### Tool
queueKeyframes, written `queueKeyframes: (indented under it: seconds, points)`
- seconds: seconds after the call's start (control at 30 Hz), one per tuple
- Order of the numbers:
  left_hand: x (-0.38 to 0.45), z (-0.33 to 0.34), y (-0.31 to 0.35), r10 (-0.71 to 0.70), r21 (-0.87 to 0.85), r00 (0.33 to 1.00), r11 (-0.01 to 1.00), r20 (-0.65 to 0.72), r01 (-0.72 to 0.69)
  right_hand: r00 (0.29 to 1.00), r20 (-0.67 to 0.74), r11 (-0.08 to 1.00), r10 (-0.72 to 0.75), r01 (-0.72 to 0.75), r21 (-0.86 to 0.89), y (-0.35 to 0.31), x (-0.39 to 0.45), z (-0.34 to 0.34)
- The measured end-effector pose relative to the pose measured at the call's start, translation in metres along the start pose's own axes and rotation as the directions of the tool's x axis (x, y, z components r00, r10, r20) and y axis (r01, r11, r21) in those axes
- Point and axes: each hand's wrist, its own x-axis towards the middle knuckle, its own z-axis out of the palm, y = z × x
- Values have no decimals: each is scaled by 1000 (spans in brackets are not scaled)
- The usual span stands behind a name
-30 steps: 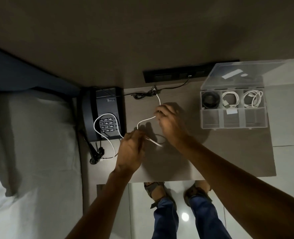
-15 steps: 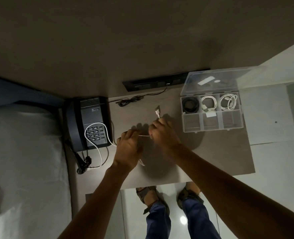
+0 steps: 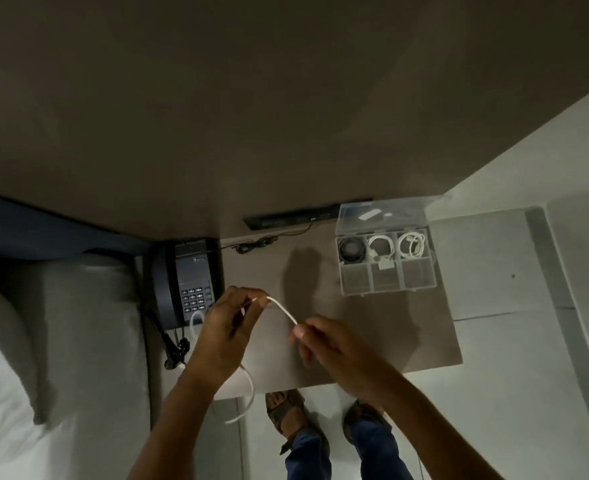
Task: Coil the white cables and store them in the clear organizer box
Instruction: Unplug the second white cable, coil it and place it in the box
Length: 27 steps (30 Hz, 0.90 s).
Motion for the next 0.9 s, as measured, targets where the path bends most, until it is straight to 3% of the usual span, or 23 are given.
queueKeyframes:
  seconds: [0.1,0.17,0.23,0.33,0.43,0.5,0.6,0.7,0.73,0.8,0.83,0.9]
  points:
    - [-12,-29,38,64,58,997,996,42,-66,990,123,927,74,-114,357,-46,-48,-8]
    - [-23,-47,65,91,95,993,991,75,-98,975,213,734,69,-194,651,-83,-77,-14]
    - [-37,-65,93,107,118,987,986,120,-121,951,309,468,-24,-263,844,-116,-101,-19]
    - [-62,-88,147,120,83,968,987,221,-141,914,292,71,-282,-284,956,-173,-133,-23]
    - [-93,-98,204,90,-89,974,993,210,-73,961,123,-97,-248,-151,984,-222,-162,-24]
    - [-115,-103,240,55,-231,972,973,229,-1,974,-3,-97,-225,-20,995,-246,-179,-26]
    - [-142,-114,280,63,-264,959,965,278,13,974,-112,-57,-195,103,993,-284,-199,-25]
    - [-165,-123,303,95,-202,954,979,284,-37,943,-293,215,-157,323,922,-307,-222,-16]
    - [-172,-128,311,106,-161,949,985,297,-60,919,-369,404,-139,393,826,-310,-230,-14]
    - [-184,-139,327,140,-105,940,988,310,-112,830,-529,782,-175,444,438,-314,-249,-11]
    - [-189,-144,333,170,-92,938,985,302,-149,792,-553,865,-260,445,232,-311,-256,-12]
    - [-196,-155,342,241,-50,933,971,269,-236,797,-434,900,-420,427,-85,-303,-268,-14]
